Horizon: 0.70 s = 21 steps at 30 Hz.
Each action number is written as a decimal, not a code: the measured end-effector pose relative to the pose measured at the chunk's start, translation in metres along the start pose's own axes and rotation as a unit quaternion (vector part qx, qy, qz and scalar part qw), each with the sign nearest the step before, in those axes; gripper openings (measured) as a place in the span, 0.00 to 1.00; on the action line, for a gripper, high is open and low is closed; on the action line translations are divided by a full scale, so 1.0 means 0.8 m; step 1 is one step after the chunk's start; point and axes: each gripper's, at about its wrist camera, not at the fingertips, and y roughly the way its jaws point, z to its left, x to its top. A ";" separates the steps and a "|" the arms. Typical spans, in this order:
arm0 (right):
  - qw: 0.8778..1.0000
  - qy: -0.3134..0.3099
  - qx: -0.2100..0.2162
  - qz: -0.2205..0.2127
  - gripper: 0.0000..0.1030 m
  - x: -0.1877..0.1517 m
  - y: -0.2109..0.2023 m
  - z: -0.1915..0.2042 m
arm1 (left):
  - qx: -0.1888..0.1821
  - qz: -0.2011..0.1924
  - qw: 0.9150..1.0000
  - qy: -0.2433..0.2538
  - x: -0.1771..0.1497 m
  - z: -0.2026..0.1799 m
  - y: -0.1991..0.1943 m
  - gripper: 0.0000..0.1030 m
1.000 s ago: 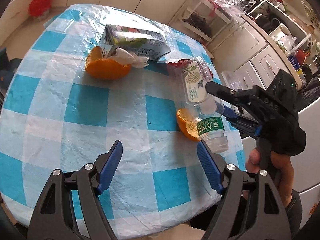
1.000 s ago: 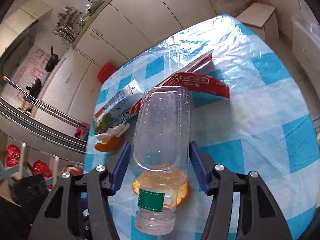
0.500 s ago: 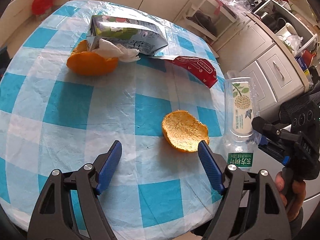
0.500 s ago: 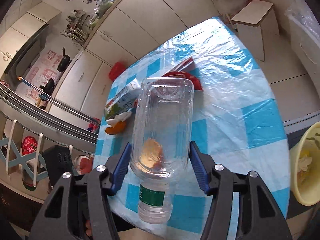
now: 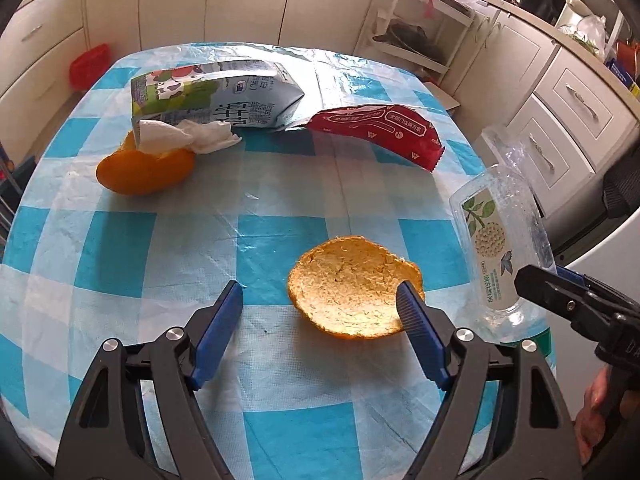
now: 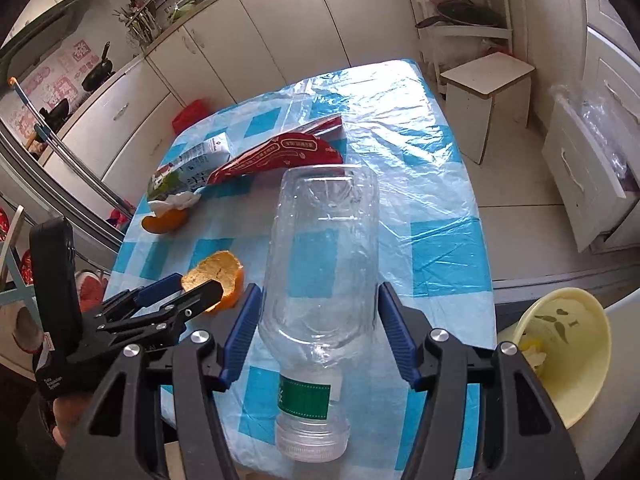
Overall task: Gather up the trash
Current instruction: 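Grasp the orange peel with the left tool while the right tool holds the bottle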
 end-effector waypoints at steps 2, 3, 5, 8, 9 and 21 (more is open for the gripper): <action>1.000 -0.010 -0.017 0.003 0.61 -0.004 0.006 0.002 | -0.003 -0.003 1.000 -0.008 0.001 0.001 -0.001 0.72; 1.000 -0.015 -0.025 0.003 0.61 -0.005 0.008 0.003 | -0.006 -0.005 1.000 -0.013 0.002 0.002 -0.001 0.72; 0.999 -0.026 -0.039 0.002 0.63 -0.008 0.011 0.006 | -0.010 -0.009 1.000 -0.022 0.003 0.004 0.000 0.66; 0.998 -0.040 -0.052 -0.010 0.63 -0.009 0.011 0.011 | -0.016 -0.009 1.000 -0.017 0.005 -0.001 0.004 0.36; 0.997 -0.044 -0.056 -0.012 0.63 -0.009 0.011 0.012 | -0.019 -0.005 1.000 -0.010 0.004 -0.003 0.006 0.22; 0.996 -0.073 -0.048 -0.011 0.56 -0.008 0.017 0.034 | 0.026 -0.012 1.000 0.008 -0.007 0.041 -0.024 0.11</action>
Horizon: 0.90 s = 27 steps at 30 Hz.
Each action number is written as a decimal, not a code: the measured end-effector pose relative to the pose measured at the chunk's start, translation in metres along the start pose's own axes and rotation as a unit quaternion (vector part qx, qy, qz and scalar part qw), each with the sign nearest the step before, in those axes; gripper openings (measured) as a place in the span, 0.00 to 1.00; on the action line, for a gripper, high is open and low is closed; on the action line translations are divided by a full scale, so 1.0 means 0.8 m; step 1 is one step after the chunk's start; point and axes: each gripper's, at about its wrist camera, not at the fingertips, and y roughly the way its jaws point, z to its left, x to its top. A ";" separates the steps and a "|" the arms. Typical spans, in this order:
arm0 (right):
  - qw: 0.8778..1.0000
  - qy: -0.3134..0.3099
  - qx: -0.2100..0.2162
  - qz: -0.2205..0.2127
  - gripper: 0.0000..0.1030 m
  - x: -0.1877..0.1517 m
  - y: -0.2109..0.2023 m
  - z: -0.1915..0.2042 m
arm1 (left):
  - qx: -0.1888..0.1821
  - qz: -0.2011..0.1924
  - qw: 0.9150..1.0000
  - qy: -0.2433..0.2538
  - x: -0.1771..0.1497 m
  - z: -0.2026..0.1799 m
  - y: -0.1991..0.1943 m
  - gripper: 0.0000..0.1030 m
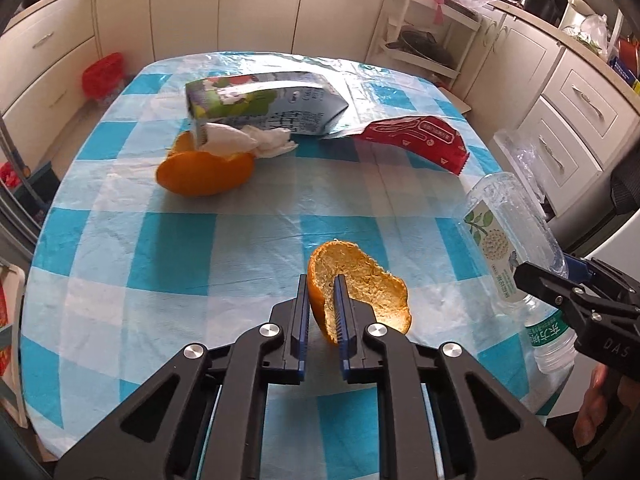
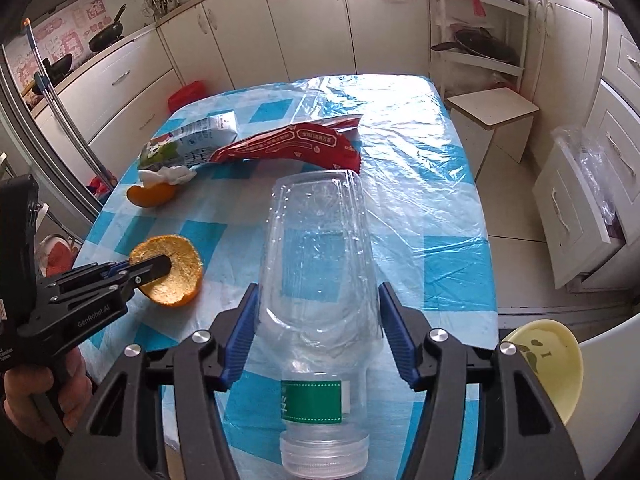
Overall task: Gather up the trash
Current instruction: 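Grasp the orange peel with the left tool while the right tool holds the bottle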
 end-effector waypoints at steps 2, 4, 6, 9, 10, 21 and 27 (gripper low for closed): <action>1.000 -0.002 -0.001 -0.001 0.57 -0.001 0.000 0.003 | 0.009 0.002 1.000 0.001 -0.002 0.007 -0.002 0.11; 1.000 -0.002 -0.001 -0.004 0.58 -0.002 -0.001 0.005 | 0.020 0.003 1.000 0.001 -0.003 0.011 -0.002 0.17; 1.000 -0.003 -0.004 -0.006 0.61 -0.003 -0.002 0.006 | 0.022 0.006 1.000 0.000 -0.005 0.013 -0.002 0.26; 1.000 -0.005 -0.009 -0.006 0.62 -0.005 -0.002 0.006 | 0.027 0.003 1.000 0.005 -0.005 0.011 -0.002 0.35; 1.000 -0.005 -0.010 -0.006 0.62 -0.005 -0.002 0.006 | 0.030 0.002 1.000 0.009 -0.005 0.009 -0.003 0.38; 0.999 -0.029 -0.031 -0.009 0.64 -0.007 -0.003 0.013 | 0.045 0.003 0.999 0.020 -0.009 0.004 -0.002 0.48; 0.999 -0.028 -0.032 -0.011 0.64 -0.007 -0.003 0.014 | 0.047 -0.001 0.999 0.027 -0.011 0.000 -0.003 0.47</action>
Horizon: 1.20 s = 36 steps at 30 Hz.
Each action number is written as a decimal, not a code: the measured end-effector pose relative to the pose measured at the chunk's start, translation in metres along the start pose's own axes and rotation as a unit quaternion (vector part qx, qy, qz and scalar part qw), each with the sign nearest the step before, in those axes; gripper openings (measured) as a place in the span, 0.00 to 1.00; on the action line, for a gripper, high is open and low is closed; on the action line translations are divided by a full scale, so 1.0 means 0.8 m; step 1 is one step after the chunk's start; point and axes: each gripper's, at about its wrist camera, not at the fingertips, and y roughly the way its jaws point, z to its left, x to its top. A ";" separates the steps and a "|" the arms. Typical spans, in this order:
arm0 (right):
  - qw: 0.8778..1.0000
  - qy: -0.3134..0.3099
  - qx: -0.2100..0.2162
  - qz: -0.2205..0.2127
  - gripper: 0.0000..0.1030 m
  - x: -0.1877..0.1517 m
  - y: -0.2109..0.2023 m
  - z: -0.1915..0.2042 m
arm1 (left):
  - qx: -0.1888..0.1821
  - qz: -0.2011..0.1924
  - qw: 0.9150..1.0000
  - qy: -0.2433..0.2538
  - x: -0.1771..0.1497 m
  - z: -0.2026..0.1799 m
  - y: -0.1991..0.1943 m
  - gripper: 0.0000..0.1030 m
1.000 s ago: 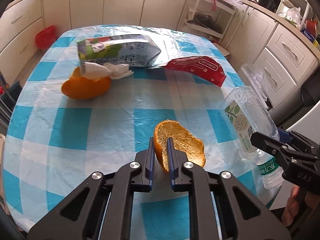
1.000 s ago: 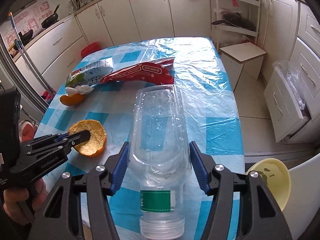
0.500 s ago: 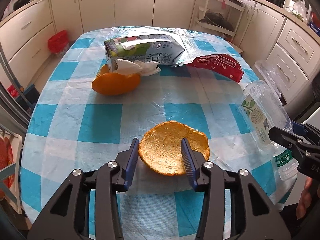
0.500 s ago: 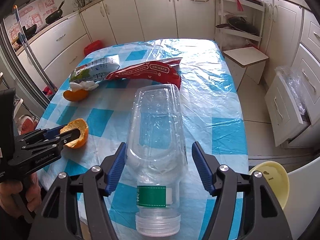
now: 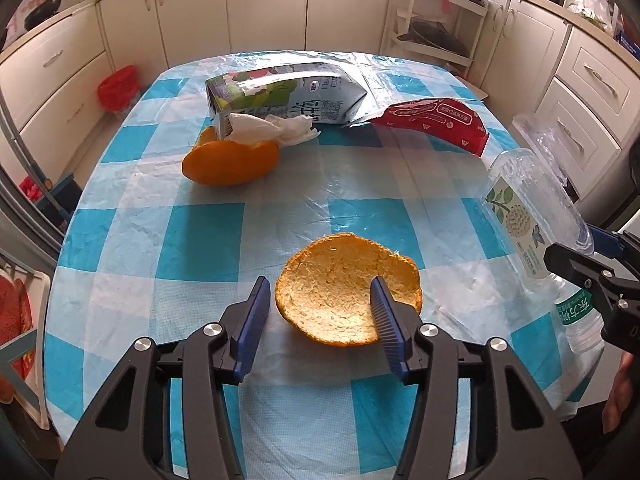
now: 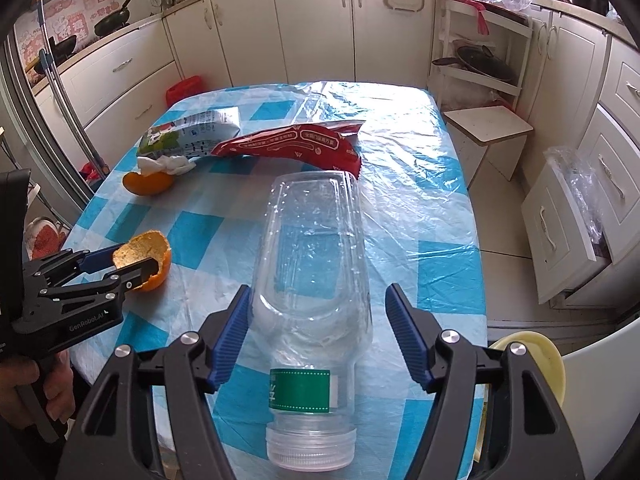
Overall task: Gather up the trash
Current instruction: 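Grasp the orange peel with the left tool while the right tool holds the bottle, then carry the bottle and peel to the yellow bucket and release both inside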
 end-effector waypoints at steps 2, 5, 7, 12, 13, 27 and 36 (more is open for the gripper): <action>1.000 -0.002 0.001 0.001 0.58 0.000 0.001 0.001 | -0.001 -0.005 1.000 0.005 0.000 -0.002 -0.002 0.35; 1.000 -0.009 0.002 0.003 0.55 -0.001 0.002 0.005 | -0.006 -0.011 1.000 0.016 0.000 -0.006 -0.006 0.15; 1.000 -0.013 0.008 0.002 0.55 -0.001 0.001 0.007 | -0.008 -0.018 1.000 0.022 0.000 -0.010 -0.010 0.10; 1.000 -0.007 0.014 -0.015 0.55 0.000 -0.013 0.004 | -0.029 -0.035 0.999 0.018 0.003 -0.012 -0.023 0.06; 1.000 -0.001 0.016 -0.018 0.55 0.001 -0.016 0.000 | -0.036 -0.038 0.999 0.015 0.003 -0.011 -0.025 0.06; 0.991 0.109 -0.051 -0.057 0.55 -0.033 -0.084 -0.127 | -0.135 -0.096 0.985 0.041 0.014 -0.085 -0.083 0.05; 0.968 0.232 -0.097 -0.021 0.55 -0.110 -0.097 -0.247 | -0.199 -0.083 0.973 0.084 0.007 -0.201 -0.095 0.05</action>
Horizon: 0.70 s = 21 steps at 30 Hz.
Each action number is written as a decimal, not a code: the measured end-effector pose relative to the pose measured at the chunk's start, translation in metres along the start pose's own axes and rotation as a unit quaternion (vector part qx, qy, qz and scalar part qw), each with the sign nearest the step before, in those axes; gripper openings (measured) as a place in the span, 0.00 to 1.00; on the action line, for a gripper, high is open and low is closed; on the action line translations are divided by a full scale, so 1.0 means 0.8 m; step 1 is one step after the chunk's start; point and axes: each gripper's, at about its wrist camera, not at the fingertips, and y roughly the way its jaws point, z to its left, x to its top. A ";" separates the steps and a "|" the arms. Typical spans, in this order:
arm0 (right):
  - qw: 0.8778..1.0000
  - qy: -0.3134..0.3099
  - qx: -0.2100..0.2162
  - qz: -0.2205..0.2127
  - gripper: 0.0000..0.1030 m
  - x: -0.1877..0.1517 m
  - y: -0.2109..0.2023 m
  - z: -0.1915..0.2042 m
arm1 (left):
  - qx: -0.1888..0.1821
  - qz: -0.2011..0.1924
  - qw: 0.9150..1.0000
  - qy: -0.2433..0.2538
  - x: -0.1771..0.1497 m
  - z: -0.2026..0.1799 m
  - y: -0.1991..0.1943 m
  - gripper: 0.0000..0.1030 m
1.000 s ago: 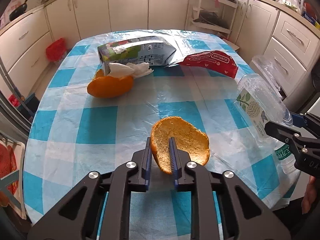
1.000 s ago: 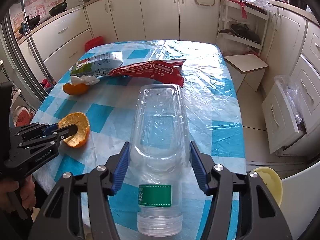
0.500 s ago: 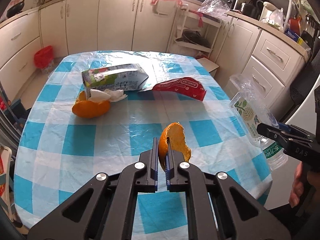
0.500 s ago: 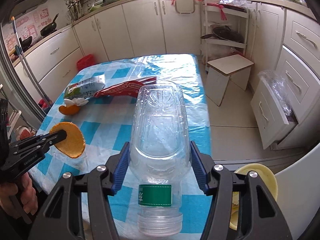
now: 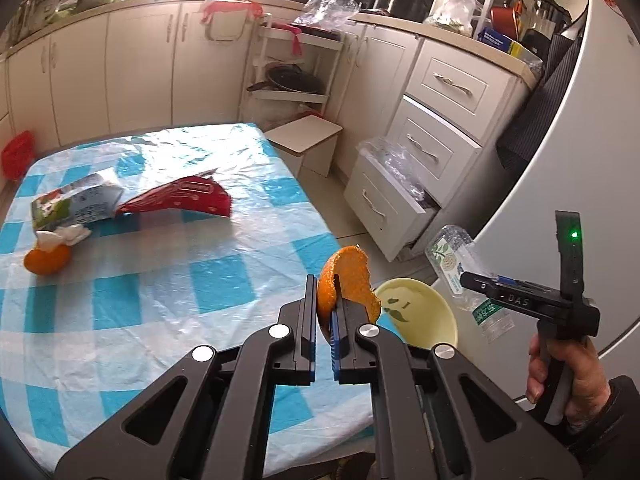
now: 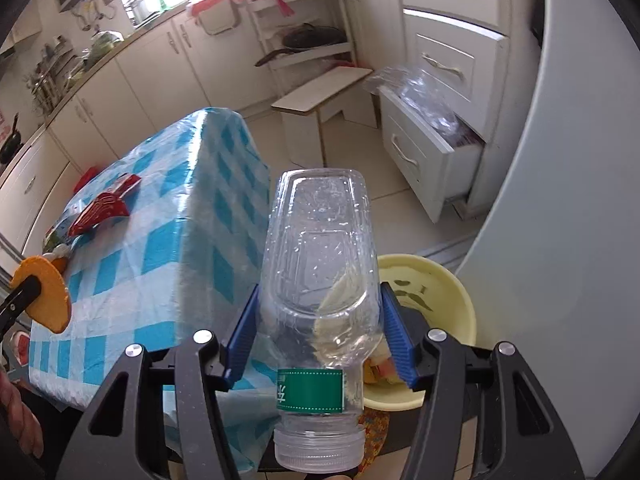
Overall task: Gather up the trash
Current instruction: 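Carry the bottle and peel to the yellow bucket and release both inside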
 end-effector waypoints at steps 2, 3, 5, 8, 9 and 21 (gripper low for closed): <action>1.000 0.020 -0.008 0.008 0.55 -0.001 0.007 -0.016 | -0.010 0.005 1.000 0.006 0.001 -0.024 0.013 0.05; 0.999 0.031 -0.011 0.012 0.55 -0.001 0.010 -0.023 | -0.015 0.007 1.000 0.010 0.001 -0.034 0.018 0.05; 0.998 0.051 -0.012 0.022 0.55 -0.002 0.018 -0.033 | -0.023 0.010 1.000 0.018 0.002 -0.055 0.027 0.05; 0.997 0.065 -0.017 0.038 0.55 -0.003 0.032 -0.041 | -0.031 0.017 0.999 0.026 0.003 -0.078 0.043 0.05; 0.996 0.068 -0.020 0.044 0.55 -0.002 0.039 -0.045 | -0.032 0.019 0.999 0.026 0.004 -0.084 0.048 0.05; 0.990 0.137 -0.024 0.032 0.64 0.026 0.024 -0.082 | -0.038 0.055 0.997 0.045 0.000 -0.141 0.113 0.05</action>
